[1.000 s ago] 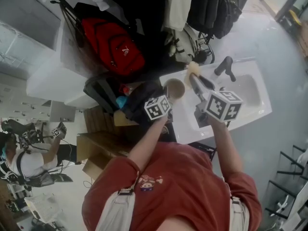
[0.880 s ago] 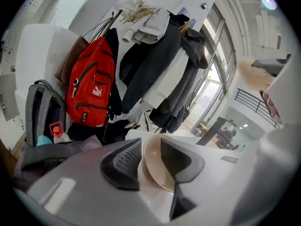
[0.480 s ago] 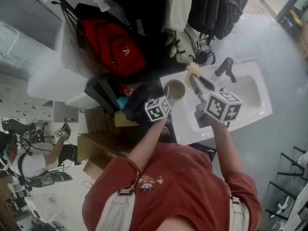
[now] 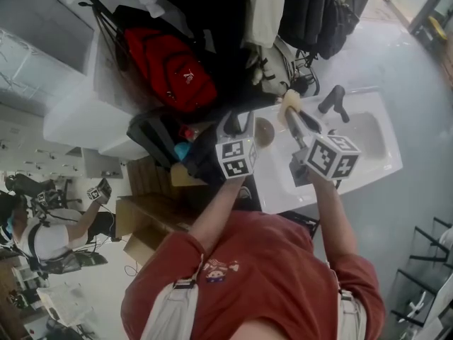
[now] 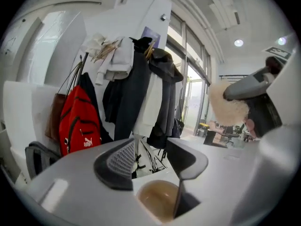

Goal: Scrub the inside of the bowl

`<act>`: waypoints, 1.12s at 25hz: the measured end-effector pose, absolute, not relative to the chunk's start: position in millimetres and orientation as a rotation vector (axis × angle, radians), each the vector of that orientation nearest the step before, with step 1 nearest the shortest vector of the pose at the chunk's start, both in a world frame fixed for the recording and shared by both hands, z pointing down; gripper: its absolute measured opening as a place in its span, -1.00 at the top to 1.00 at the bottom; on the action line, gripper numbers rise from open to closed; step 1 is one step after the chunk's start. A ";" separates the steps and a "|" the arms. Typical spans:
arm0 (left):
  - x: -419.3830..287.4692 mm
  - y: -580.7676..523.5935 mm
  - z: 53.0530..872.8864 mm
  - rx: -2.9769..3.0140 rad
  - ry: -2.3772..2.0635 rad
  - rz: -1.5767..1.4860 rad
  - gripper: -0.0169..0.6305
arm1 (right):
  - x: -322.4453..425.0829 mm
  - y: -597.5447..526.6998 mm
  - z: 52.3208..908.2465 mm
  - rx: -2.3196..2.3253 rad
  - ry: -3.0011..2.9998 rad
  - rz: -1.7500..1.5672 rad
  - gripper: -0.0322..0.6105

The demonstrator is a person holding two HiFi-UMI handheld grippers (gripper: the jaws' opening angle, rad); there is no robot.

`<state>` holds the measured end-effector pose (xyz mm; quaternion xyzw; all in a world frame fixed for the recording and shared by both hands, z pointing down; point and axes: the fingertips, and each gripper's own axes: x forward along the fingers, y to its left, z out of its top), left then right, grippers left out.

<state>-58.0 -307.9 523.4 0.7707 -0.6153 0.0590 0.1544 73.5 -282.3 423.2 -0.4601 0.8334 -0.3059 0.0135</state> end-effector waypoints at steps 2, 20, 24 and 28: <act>-51.5 -309.3 502.2 2.279 -1.778 0.164 0.27 | 76.6 -283.0 421.2 -1.440 2.583 -0.939 0.75; -23.6 -296.6 360.6 2.617 -1.724 0.070 0.30 | 99.8 -291.1 379.8 -1.728 2.533 -0.381 0.75; -21.2 -295.2 355.7 2.646 -1.688 0.089 0.37 | 102.3 -287.0 357.2 -1.834 2.474 -0.092 0.75; -21.7 -292.2 348.5 2.666 -1.696 0.053 0.43 | 98.6 -281.4 346.5 -1.865 2.448 0.035 0.75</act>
